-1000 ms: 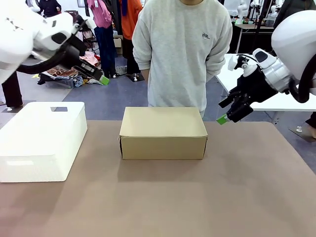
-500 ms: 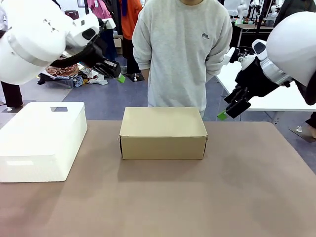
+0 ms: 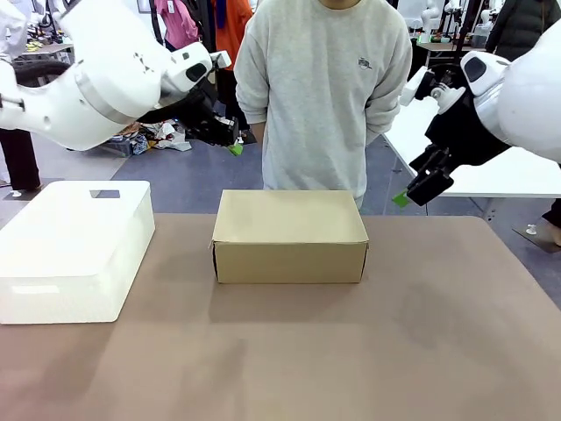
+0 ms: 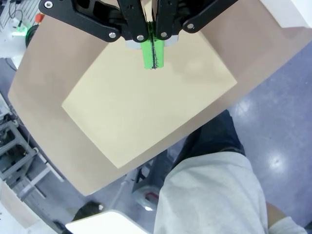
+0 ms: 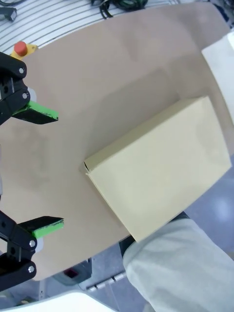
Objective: Pack the shoes into the box.
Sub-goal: Press down on the lid of the Shoes Box.
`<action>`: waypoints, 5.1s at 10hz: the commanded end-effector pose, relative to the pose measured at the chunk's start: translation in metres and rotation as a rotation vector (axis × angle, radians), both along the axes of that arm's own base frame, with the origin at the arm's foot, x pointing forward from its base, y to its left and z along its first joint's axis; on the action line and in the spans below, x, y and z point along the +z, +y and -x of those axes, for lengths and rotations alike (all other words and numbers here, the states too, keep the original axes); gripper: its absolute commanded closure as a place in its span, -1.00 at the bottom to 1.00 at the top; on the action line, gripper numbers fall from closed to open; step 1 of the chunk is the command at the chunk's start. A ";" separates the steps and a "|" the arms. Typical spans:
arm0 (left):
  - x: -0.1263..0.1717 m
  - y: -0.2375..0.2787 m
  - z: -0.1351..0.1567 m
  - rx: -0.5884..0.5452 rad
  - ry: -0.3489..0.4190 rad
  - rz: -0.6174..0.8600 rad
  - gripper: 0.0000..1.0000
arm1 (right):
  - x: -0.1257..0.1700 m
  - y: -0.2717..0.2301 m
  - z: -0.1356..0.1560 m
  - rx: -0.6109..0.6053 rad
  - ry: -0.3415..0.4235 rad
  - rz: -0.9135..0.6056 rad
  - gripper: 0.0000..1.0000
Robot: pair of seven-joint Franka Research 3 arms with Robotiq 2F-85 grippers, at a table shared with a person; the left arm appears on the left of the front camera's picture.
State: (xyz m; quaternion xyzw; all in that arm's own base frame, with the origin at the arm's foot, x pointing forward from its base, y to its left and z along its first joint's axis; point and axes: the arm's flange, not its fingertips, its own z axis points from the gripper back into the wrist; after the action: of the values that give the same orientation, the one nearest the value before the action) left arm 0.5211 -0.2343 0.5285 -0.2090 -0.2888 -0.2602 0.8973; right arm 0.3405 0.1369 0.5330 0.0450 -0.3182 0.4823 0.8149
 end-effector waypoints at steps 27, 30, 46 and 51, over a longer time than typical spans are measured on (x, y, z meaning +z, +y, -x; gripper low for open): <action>-0.057 -0.090 -0.054 0.037 0.051 -0.224 1.00 | 0.013 0.002 0.001 -0.017 -0.072 -0.020 -1.00; -0.048 -0.100 -0.071 0.006 0.052 -0.211 1.00 | 0.013 0.002 0.001 -0.017 -0.072 -0.020 -1.00; 0.006 0.034 0.104 -0.203 -0.053 -0.331 0.39 | 0.013 0.002 0.001 -0.017 -0.072 -0.020 -1.00; 0.027 0.073 0.096 -0.287 -0.091 -0.329 -1.00 | 0.013 0.002 0.001 -0.017 -0.072 -0.020 -1.00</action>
State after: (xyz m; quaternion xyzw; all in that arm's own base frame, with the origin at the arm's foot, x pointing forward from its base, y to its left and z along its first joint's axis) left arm 0.4193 -0.1629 0.5523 -0.0768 -0.2472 -0.4296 0.8651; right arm 0.3410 0.1370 0.5461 0.0340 -0.3530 0.4810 0.8018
